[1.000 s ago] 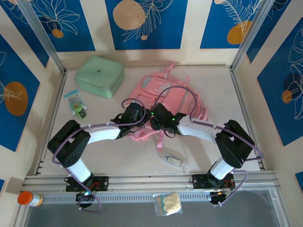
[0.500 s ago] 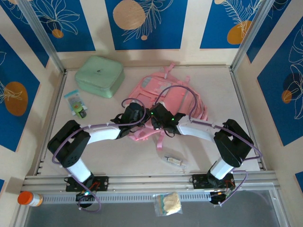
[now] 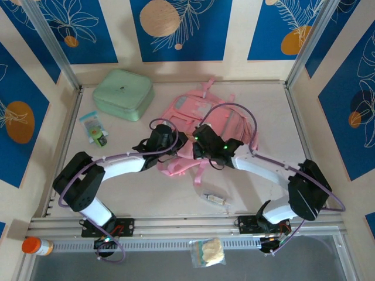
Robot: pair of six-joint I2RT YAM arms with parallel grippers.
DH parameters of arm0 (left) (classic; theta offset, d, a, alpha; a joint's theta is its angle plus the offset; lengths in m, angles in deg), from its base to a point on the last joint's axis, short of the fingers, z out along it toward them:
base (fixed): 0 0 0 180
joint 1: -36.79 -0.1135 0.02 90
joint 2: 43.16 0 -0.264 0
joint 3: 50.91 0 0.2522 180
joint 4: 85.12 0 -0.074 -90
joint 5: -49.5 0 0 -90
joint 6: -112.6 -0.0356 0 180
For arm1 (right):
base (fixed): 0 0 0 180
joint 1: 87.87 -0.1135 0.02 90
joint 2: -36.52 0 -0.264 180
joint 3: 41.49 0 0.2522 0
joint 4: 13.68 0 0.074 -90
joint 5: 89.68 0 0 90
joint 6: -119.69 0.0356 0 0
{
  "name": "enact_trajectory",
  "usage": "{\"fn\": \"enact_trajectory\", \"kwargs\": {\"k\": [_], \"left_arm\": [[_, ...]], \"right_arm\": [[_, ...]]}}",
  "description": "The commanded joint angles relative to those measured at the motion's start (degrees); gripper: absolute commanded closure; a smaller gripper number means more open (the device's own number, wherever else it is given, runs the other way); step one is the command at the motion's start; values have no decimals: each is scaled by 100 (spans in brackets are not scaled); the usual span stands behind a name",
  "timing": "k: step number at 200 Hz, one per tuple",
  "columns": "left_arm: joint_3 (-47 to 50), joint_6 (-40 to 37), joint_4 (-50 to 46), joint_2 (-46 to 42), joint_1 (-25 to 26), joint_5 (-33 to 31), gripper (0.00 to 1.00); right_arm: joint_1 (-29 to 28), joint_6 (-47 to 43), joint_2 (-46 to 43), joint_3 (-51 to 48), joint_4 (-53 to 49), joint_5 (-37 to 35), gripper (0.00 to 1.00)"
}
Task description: Pack the student bag
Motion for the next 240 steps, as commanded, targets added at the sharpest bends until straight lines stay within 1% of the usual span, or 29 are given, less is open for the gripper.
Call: {"fn": "enact_trajectory", "kwargs": {"k": [1, 19, 36, 49, 64, 70, 83, 99, 109, 127, 144, 153, 170, 200, 222, 240], "left_arm": [[-70, -423, -248, -212, -411, 6, 100], [-41, -441, -254, -221, -580, 136, 100], [42, -396, -112, -247, -639, 158, 100], [19, -425, -88, -232, -639, 183, 100], [17, -377, -17, -197, -605, 260, 100], [31, -334, 30, -187, -592, 289, 100], [53, -256, 117, -189, -546, 290, 100], [-6, -255, 109, -186, -460, 298, 100], [-32, -255, 104, -215, -372, 299, 100], [-43, -211, 85, -279, -225, 244, 100], [-86, -228, 91, -283, -101, 246, 100], [-88, -229, 113, -284, -77, 239, 100], [-70, -205, 100, -283, -58, 211, 100], [-87, -236, 107, -271, -36, 246, 100], [-59, -216, 132, -274, -20, 220, 100], [-78, -229, 130, -261, -2, 220, 100]], "right_arm": [[270, 132, -510, -197, -770, 418, 100], [451, 1, -805, -411, -1005, 804, 100], [568, -119, -978, -537, -1183, 809, 100], [647, -225, -1022, -594, -1167, 875, 100], [631, -339, -995, -512, -996, 1309, 100], [565, -285, -943, -440, -934, 1363, 100], [357, 116, -726, -237, -874, 1227, 97], [130, 376, -340, -14, -616, 1287, 87], [-41, 546, -67, 150, -565, 1042, 81], [-170, 883, 390, 516, -650, 750, 76], [-198, 1102, 660, 630, -388, 800, 71], [-199, 1216, 772, 667, -325, 694, 69], [-174, 1515, 1007, 841, -566, 389, 66], [-173, 1631, 1178, 847, -479, 277, 65], [-104, 1587, 1299, 850, -267, 452, 64], [-94, 1581, 1394, 1003, -361, 295, 64]]}}
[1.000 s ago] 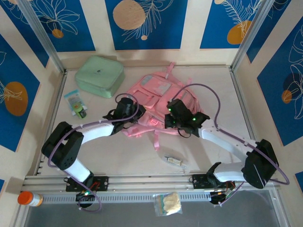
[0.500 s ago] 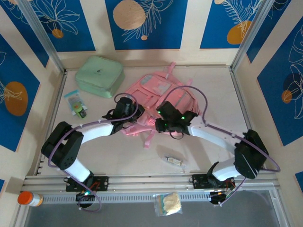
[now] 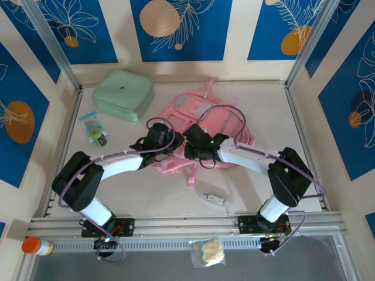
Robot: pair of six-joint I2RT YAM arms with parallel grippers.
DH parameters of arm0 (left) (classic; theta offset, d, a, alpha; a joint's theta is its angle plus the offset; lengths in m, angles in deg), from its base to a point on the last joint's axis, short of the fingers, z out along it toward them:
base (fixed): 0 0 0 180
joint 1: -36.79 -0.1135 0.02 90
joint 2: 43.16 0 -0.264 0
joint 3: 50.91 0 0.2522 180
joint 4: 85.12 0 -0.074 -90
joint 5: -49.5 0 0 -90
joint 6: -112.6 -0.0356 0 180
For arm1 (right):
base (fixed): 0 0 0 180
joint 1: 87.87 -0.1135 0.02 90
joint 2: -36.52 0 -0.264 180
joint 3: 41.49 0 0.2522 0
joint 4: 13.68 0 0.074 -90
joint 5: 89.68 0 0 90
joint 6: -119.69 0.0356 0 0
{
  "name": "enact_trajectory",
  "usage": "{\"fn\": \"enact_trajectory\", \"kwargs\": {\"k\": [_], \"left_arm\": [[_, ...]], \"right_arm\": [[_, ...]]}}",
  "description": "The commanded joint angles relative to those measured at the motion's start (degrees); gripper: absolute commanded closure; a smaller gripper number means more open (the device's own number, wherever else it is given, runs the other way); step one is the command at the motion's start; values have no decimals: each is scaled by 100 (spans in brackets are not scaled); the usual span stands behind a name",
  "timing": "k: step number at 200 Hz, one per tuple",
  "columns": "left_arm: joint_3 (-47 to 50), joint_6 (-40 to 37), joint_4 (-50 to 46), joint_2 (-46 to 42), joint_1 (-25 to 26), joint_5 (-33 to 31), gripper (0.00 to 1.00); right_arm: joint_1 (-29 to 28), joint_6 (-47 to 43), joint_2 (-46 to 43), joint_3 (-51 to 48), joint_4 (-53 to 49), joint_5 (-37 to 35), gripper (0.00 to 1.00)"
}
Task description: Pack the student bag
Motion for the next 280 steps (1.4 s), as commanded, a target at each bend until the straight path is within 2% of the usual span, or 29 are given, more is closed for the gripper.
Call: {"fn": "enact_trajectory", "kwargs": {"k": [1, 23, 64, 140, 164, 190, 213, 237, 280], "left_arm": [[-100, -43, 391, -224, 105, 102, 100], [-109, -14, 426, -182, 138, 102, 100], [-155, -47, 397, -138, 164, 102, 100], [-148, 52, 538, -49, 226, 88, 100], [-216, -12, 481, -15, 252, 72, 100], [-149, 39, 542, -19, 263, 50, 100], [-136, -63, 458, -68, 254, -32, 100], [-126, -80, 416, -121, 176, -58, 100], [-118, -198, 268, -242, -62, -65, 100]], "right_arm": [[44, 105, 120, 261, 65, -221, 64], [68, -29, 159, 219, 388, -144, 67], [61, -77, 177, 327, 400, -211, 75], [29, 167, 334, 186, 563, -533, 74], [-9, 217, 374, 227, 504, -913, 79], [-8, 219, 191, 141, 559, -1094, 90], [-60, 136, -63, 105, 423, -1287, 96], [-39, 117, -304, 113, 60, -1057, 100], [49, -168, -647, 42, -715, -197, 100]]}}
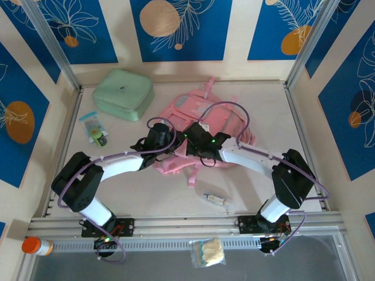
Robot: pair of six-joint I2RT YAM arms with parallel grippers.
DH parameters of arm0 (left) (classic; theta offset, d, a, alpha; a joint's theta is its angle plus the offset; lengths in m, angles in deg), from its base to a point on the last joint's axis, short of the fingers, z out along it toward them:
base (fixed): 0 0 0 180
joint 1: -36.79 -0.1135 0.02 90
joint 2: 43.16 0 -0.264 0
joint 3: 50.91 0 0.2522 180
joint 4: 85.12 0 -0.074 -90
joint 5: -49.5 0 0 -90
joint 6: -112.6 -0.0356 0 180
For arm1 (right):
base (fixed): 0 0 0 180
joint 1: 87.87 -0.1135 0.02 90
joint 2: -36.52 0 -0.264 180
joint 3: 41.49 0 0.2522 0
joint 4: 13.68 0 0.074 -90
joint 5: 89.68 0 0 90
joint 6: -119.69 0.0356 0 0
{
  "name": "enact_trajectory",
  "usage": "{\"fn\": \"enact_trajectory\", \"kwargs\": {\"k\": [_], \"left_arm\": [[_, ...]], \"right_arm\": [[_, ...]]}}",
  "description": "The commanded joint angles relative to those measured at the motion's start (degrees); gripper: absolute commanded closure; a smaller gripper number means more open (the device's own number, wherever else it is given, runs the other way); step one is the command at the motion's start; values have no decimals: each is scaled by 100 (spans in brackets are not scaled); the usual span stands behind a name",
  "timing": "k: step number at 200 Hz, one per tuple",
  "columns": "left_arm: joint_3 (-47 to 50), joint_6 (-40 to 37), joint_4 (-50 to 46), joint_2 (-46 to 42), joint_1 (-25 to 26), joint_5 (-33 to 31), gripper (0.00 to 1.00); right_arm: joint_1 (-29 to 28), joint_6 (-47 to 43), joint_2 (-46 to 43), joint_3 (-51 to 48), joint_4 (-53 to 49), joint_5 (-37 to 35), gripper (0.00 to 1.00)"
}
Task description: Pack the student bag
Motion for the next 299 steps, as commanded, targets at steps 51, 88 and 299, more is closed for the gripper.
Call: {"fn": "enact_trajectory", "kwargs": {"k": [51, 88, 299], "left_arm": [[92, -148, 230, -205, -140, 16, 100], [-9, -232, 126, -171, -142, 41, 100], [-182, -699, -281, -221, -666, 391, 100]], "right_arm": [[239, -389, -828, -931, -659, 449, 100], [295, -588, -812, -1121, -451, 397, 100], [231, -991, -1178, -1235, -941, -161, 100]]}}
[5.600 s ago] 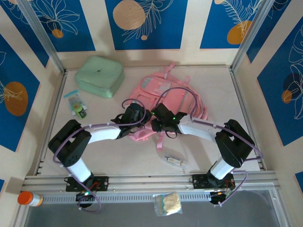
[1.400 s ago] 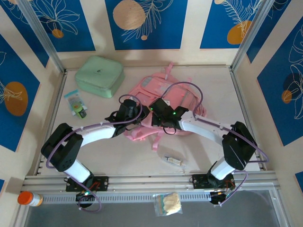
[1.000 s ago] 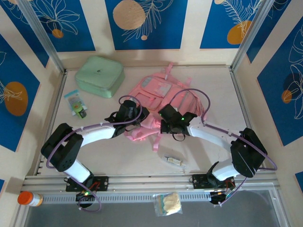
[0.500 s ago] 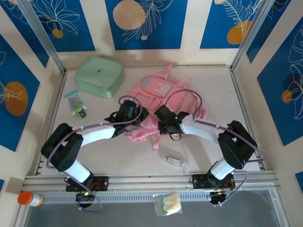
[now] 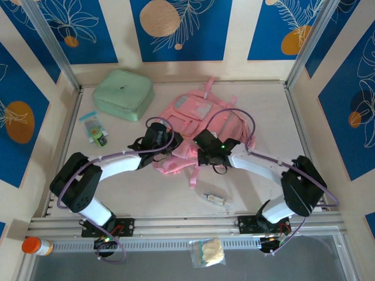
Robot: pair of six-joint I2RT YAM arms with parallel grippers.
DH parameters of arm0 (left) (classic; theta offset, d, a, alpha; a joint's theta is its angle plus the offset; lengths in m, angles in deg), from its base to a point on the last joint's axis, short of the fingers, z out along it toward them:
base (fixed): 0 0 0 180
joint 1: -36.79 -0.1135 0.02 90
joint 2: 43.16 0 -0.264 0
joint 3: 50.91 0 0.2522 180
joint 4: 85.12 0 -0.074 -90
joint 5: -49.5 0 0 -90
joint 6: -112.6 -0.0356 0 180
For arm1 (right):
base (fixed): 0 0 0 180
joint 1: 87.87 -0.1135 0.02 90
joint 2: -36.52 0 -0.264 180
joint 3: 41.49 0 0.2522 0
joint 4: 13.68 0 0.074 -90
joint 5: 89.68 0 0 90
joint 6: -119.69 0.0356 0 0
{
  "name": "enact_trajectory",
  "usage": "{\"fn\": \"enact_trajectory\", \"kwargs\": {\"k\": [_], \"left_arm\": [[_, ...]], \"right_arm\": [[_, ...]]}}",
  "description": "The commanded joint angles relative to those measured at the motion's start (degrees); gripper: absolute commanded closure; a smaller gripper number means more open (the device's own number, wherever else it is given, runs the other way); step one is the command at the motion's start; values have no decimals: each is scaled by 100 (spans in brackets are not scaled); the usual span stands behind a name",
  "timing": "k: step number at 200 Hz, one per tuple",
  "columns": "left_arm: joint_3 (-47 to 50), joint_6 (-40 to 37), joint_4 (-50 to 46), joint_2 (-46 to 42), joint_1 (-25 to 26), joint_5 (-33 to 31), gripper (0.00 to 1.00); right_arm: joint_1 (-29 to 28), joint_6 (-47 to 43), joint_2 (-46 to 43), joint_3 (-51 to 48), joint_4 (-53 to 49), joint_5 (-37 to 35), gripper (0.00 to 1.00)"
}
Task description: Pack the student bag
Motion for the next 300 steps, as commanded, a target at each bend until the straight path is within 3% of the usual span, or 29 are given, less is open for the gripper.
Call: {"fn": "enact_trajectory", "kwargs": {"k": [1, 42, 84, 97, 111, 134, 168, 188, 210, 237, 268, 300], "left_arm": [[-255, -432, -94, -174, -407, -4, 100], [-807, -940, -579, 147, -893, 494, 100], [-1620, -1467, -1035, 749, -1045, 1099, 100], [-1602, -1641, -1291, 691, -1095, 1179, 79], [-1482, -1799, -1696, 500, -1156, 1135, 66], [-848, -1374, -1424, -24, -1002, 1163, 57], [-245, -245, -385, -255, 42, 746, 39], [-270, 229, 282, 199, 224, 845, 40], [-122, 832, 1017, 565, 559, 410, 45], [-360, 1002, 906, 905, 944, -15, 49], [23, 1341, 756, 807, 1085, -642, 52], [434, 1416, 593, 525, 1039, -914, 45]], "right_arm": [[22, -86, -487, -275, -702, -263, 100], [-128, -440, -855, -374, -1386, -552, 100], [-377, -515, -202, 292, -533, 573, 100], [-380, -467, -32, 490, -416, 619, 100], [-366, -360, 86, 596, -395, 571, 100], [-285, -266, 119, 514, -230, 693, 100], [-240, -125, 101, 406, -153, 677, 100], [-241, -125, 53, 338, -168, 515, 100], [-239, -84, -45, 301, -188, 441, 100], [-240, -36, -142, 223, -94, 351, 100], [-136, 8, -163, 229, -99, 325, 100], [-126, 1, -154, 204, -83, 258, 100]]}}
